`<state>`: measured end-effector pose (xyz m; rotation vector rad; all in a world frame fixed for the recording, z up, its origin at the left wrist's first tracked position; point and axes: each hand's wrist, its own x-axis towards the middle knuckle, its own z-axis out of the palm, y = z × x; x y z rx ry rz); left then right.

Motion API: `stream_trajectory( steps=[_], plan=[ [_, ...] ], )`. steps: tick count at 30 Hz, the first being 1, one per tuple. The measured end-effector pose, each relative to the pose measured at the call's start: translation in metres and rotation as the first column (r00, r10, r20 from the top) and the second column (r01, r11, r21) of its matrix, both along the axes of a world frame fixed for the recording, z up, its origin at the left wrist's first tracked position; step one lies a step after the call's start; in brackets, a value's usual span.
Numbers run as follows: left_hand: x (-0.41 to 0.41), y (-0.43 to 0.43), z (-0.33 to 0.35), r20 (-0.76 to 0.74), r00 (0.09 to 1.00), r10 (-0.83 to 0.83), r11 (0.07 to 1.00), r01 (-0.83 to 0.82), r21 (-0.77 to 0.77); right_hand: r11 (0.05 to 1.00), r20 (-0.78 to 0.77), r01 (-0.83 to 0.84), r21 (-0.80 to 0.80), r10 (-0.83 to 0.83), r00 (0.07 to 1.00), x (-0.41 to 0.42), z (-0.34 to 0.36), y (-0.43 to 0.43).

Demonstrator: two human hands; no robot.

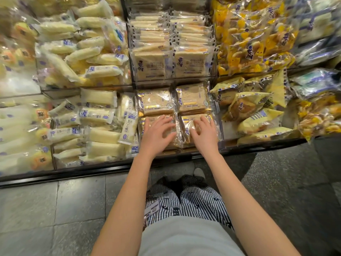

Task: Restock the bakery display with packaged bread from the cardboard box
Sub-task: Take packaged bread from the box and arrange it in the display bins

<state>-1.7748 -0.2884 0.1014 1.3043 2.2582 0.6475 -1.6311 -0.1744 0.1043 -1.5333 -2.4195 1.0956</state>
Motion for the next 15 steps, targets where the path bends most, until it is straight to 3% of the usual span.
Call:
stream_trajectory(
  steps=[3, 7, 11, 15],
  plan=[
    [-0.003, -0.005, -0.004, -0.010, 0.999, 0.045, 0.997, -0.044, 0.064, 1.000, -0.015, 0.016, -0.007, -0.016, 1.000, 0.000, -0.002, 0.000],
    [0.004, -0.010, -0.008, -0.199, 0.975, 0.095, 0.991, -0.075, 0.107, 0.998, -0.085, 0.065, 0.015, -0.063, 0.994, -0.001, -0.007, -0.005],
    [0.008, -0.008, -0.002, -0.120, 0.990, 0.076, 0.997, -0.078, -0.010, 0.993, -0.164, 0.117, 0.028, -0.110, 0.980, 0.001, -0.004, -0.014],
    [0.010, 0.005, 0.018, -0.114, 0.981, 0.159, 0.986, -0.163, -0.028, 0.992, -0.244, 0.117, 0.042, -0.103, 0.964, 0.010, 0.004, -0.014]
  ],
)
